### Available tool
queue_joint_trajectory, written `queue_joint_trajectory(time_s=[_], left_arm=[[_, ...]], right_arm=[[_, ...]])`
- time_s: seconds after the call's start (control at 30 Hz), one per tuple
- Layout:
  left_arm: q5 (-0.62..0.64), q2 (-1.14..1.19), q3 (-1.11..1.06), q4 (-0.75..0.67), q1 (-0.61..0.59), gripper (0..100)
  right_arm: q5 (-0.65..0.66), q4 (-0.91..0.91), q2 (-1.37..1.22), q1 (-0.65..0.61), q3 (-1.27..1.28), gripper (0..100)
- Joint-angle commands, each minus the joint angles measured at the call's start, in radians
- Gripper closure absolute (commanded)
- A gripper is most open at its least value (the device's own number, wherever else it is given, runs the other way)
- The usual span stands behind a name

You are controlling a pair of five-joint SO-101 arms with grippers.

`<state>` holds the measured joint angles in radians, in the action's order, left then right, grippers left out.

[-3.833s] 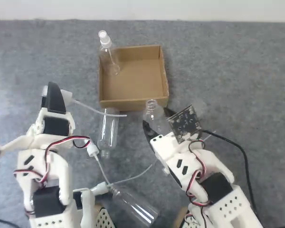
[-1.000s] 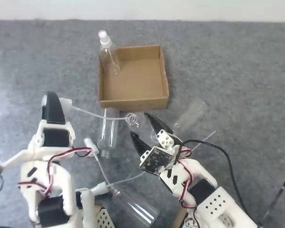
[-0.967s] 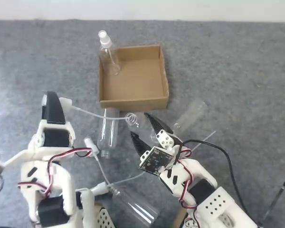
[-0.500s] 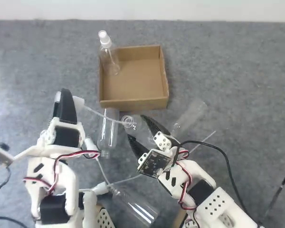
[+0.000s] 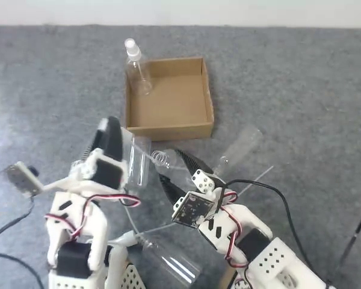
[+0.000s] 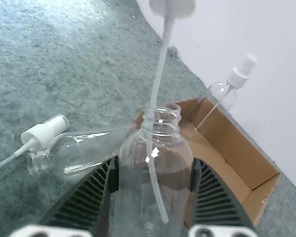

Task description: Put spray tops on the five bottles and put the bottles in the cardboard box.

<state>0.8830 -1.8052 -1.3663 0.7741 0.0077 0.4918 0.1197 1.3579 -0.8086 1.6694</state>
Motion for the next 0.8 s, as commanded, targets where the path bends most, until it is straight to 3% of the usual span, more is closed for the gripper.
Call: queue_joint_trajectory(time_s=[0.0,0.3,0.77], left_arm=[[-0.074,0.008,-0.012,-0.034,0.08,99],[-0.189,0.008,-0.061,-0.034,0.176,99],[-0.195,0.008,-0.062,-0.028,0.176,98]], right_arm=[[0.012,0.004,0.022,0.001,0.02,90.5],[0.009,0.004,0.022,0.002,0.02,90.5],[0.006,0.004,0.022,0.002,0.02,90.5]])
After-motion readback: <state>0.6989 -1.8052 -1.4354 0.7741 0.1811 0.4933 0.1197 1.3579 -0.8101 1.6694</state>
